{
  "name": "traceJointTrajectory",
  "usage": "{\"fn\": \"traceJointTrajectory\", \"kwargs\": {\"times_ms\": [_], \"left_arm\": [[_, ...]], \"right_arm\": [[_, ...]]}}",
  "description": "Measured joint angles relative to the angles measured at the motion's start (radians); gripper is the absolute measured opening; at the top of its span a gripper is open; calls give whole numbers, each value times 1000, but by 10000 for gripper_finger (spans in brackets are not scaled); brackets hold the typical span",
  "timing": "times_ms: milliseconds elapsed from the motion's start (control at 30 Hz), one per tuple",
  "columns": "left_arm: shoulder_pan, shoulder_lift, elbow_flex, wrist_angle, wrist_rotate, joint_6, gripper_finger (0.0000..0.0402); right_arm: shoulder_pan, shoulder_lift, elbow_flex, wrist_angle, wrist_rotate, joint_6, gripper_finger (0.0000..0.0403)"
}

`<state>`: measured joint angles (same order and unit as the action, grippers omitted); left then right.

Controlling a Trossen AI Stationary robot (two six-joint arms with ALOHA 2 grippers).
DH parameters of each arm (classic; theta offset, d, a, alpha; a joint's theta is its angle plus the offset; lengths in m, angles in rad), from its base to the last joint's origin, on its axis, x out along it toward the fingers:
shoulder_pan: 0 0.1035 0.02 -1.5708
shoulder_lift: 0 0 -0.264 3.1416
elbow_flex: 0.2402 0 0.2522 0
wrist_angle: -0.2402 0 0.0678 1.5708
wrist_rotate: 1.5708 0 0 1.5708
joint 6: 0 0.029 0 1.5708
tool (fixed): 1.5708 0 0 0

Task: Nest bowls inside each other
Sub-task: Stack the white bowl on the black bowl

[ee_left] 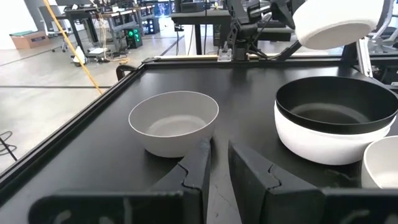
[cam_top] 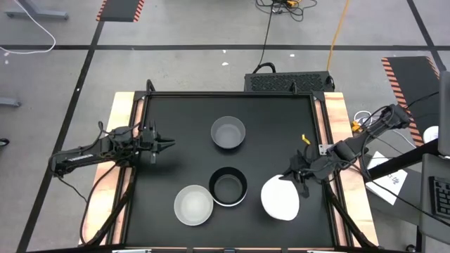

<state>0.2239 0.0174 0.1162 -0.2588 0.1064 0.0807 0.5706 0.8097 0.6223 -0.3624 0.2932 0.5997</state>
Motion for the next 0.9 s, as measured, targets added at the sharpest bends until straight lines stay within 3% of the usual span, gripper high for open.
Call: {"fn": "traceJointTrajectory", "kwargs": {"times_ms": [667,900], "left_arm": [[0,0,0,-1,0,-5,60],[0,0,0,-2,0,-1,60]], "right_arm": [[1,-195,-202,79,48,-64,0],[0,-265,-228,134,79,-162,0]]}}
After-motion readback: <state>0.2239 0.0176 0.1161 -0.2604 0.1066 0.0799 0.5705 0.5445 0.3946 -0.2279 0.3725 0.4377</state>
